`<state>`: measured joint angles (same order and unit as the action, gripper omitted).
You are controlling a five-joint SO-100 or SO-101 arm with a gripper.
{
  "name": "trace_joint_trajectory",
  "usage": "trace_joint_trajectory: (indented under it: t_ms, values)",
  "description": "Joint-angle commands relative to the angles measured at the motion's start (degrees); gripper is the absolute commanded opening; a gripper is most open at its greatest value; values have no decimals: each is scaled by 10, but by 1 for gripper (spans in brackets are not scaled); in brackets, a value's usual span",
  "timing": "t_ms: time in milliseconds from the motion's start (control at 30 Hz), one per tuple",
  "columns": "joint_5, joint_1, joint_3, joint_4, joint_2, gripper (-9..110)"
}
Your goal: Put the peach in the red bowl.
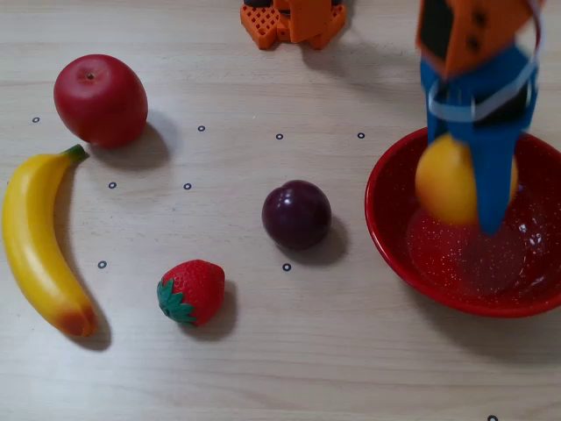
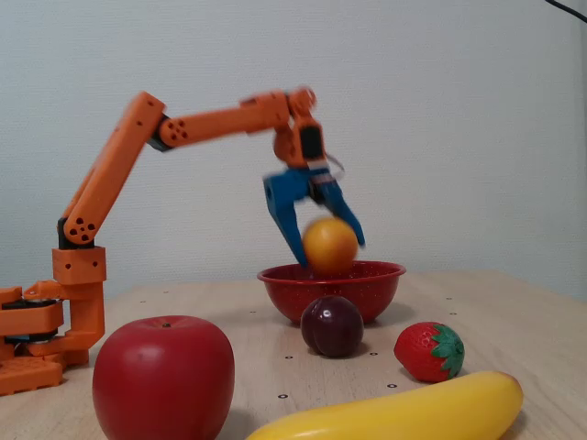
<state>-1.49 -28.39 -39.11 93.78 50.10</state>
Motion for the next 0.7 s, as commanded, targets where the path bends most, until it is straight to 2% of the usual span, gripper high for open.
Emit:
trace_joint_trajectory:
  t_ms: [0, 67, 133, 233, 300, 567, 600, 667]
  values:
    - [-5, -3, 52, -46, 4, 2]
    - [-6, 3, 52, -65, -27, 21]
    - [1, 7, 50, -83, -52, 26]
    - [5, 12, 53, -97, -68, 46]
    - [5, 17, 63, -93, -56, 54]
    - [20, 43, 113, -60, 73, 54]
    - [20, 46, 115, -52, 94, 53]
    - [18, 54, 115, -40, 148, 42]
